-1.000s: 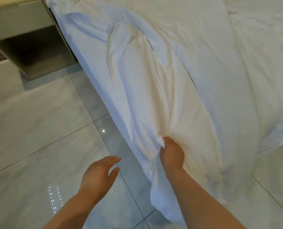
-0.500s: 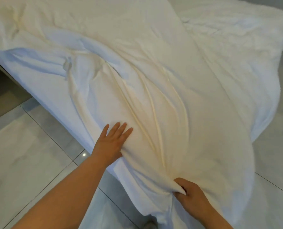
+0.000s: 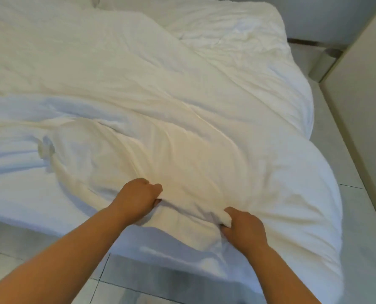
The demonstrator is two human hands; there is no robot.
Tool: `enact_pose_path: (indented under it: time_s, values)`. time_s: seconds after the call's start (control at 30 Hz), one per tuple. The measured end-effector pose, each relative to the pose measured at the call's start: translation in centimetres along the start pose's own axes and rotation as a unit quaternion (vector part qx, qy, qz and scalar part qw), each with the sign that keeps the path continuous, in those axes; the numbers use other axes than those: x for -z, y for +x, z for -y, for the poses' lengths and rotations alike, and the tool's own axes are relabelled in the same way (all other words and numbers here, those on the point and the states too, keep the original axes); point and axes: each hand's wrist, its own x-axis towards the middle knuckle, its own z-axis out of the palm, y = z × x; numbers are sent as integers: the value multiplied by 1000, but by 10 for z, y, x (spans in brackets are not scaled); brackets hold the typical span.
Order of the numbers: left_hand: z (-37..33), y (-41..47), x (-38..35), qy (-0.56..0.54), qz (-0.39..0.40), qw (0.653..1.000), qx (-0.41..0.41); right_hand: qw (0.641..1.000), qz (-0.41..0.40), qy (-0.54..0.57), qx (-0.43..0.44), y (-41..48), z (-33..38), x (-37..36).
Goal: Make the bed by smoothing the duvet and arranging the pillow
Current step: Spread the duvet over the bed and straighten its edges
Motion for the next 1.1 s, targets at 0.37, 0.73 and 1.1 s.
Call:
enact_pose_path:
  time_s: [0.37,0.73,1.1]
  values:
    - [-18,-115,-10,-46,60,994,-73,977,178,106,52,-91,27,11]
    - [0,-128,-54,-182,92,967,150,986,129,103,32,-77,38,-29]
    - [210,-168,-65,-153,-9,971,183,978,97,61,174,74,304,-43]
